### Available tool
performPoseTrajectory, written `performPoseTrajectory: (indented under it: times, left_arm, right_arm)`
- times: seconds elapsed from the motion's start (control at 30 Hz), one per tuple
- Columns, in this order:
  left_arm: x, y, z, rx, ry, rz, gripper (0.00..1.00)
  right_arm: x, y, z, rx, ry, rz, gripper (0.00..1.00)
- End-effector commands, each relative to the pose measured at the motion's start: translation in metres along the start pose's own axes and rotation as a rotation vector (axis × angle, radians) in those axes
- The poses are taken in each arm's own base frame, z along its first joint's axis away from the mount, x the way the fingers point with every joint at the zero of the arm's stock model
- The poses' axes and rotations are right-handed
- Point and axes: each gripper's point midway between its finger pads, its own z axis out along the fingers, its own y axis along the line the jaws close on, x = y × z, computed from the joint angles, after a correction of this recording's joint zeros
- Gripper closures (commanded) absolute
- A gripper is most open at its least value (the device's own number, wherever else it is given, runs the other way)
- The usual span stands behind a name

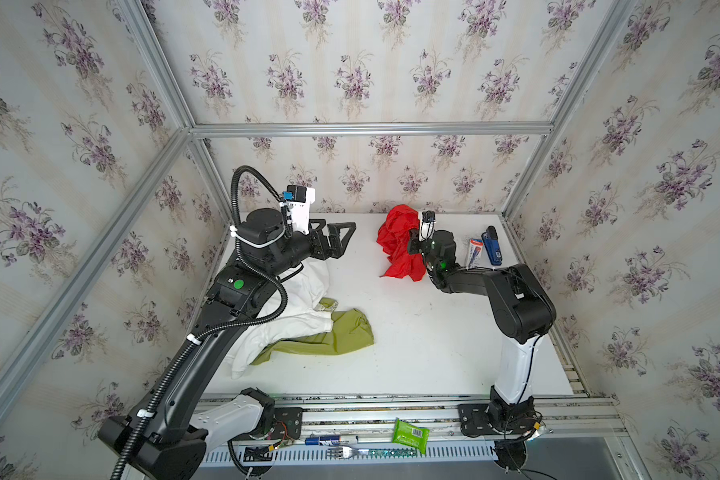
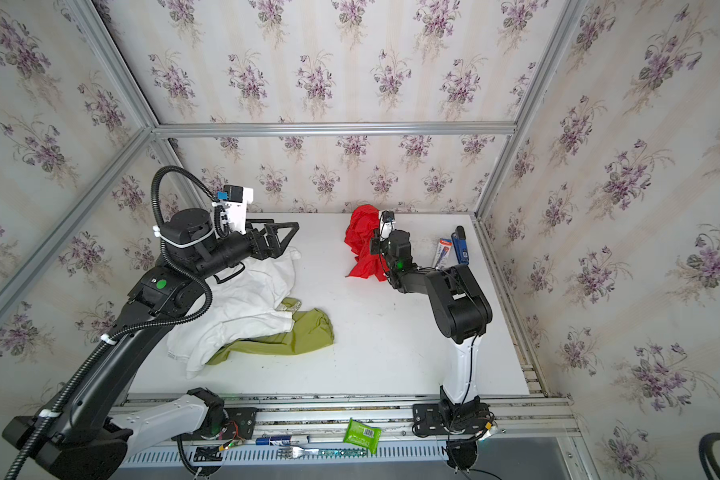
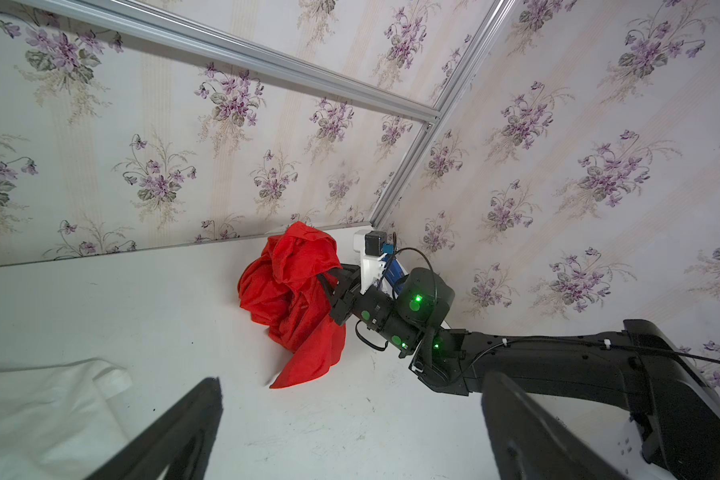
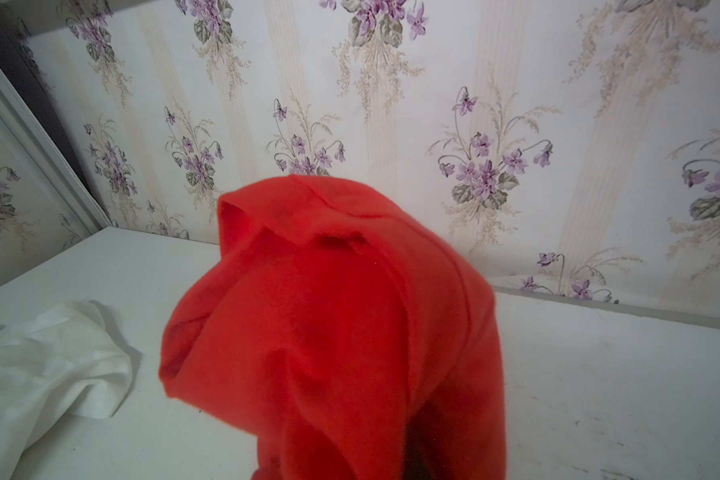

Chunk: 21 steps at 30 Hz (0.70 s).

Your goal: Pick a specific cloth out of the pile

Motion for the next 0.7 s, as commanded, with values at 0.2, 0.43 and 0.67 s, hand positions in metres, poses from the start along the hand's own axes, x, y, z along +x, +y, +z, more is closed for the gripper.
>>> performPoseTrajectory:
  times: [0.2,0.43,0.67]
  left_arm:
    - [-0.005,-0.001,-0.002,0.006,-0.023,0.016,0.0]
    - [-0.001,0.001,-0.001,0.001,-0.016,0.013,0.0]
    - [-0.001,0.0,0.0,0.007,-0.015,0.013,0.0]
  right_arm:
    - [0.007,-0.002,0.007,-0.001,0.039,0.172,0.98]
    - [0.022,-0.001,0.01,0.021,0.193,0.259,0.98]
    - [0.023,-0.004,0.003,0.089,0.434,0.284,0.89]
